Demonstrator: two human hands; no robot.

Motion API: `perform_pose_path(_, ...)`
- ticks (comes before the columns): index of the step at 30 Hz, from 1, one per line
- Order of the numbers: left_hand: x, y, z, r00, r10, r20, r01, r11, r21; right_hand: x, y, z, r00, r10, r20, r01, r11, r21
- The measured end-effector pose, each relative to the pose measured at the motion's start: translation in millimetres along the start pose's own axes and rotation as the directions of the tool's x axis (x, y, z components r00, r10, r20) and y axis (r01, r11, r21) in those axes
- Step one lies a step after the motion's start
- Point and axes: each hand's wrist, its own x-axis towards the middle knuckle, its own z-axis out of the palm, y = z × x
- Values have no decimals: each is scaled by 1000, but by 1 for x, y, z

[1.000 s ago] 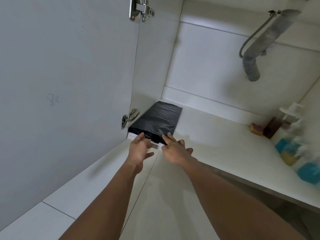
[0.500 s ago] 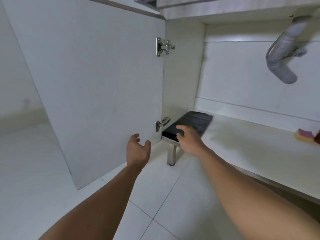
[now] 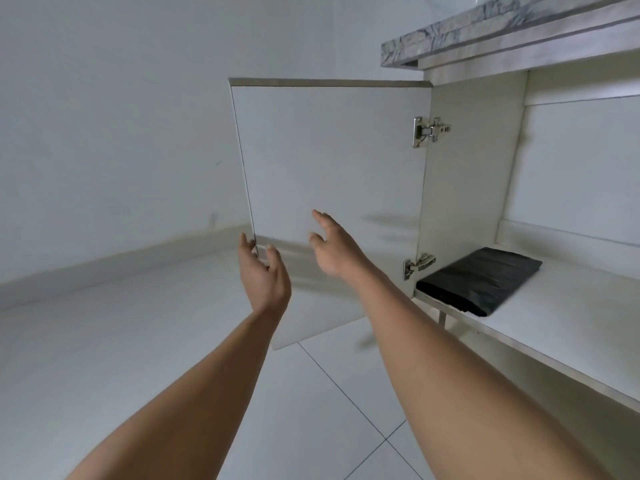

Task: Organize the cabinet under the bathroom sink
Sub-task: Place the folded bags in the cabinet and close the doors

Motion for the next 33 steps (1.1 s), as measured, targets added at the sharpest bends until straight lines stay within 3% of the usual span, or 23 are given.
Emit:
perform_pose_path(7, -11, 4, 6, 993, -21, -113, 27, 998, 52, -22, 9, -18, 990, 24, -141, -11, 996, 91)
perform_pose_path(13, -87, 25, 11, 974, 226, -10, -224, 959, -171, -45, -8, -70, 977, 13, -212, 44, 964, 262)
perform_pose_path(19, -167, 56, 35, 938, 310, 155, -239, 902, -360, -88, -1, -127, 992, 58, -113, -9, 919, 393)
perform_pose_path(21, -190, 63, 49, 882, 377, 283, -254, 886, -389, -104, 7, -151, 990, 109, -95, -63, 915, 399)
perform_pose_path(24, -223, 71, 76, 743, 470, 477, -351, 880, -321, -133, 20, -194, 959, 248, -141, -162, 881, 443)
perform_pose_path(29, -250, 88, 122, 595, 551, 585, -463, 830, -311, -184, 30, -255, 883, 386, -267, -173, 796, 580)
perform_pose_path(30, -253, 89, 129, 561, 557, 612, -482, 821, -306, -189, 29, -261, 841, 406, -359, -152, 812, 563)
perform_pose_path(33, -255, 92, 151, 427, 556, 713, -540, 790, -292, -195, 38, -271, 624, 370, -688, -99, 911, 400)
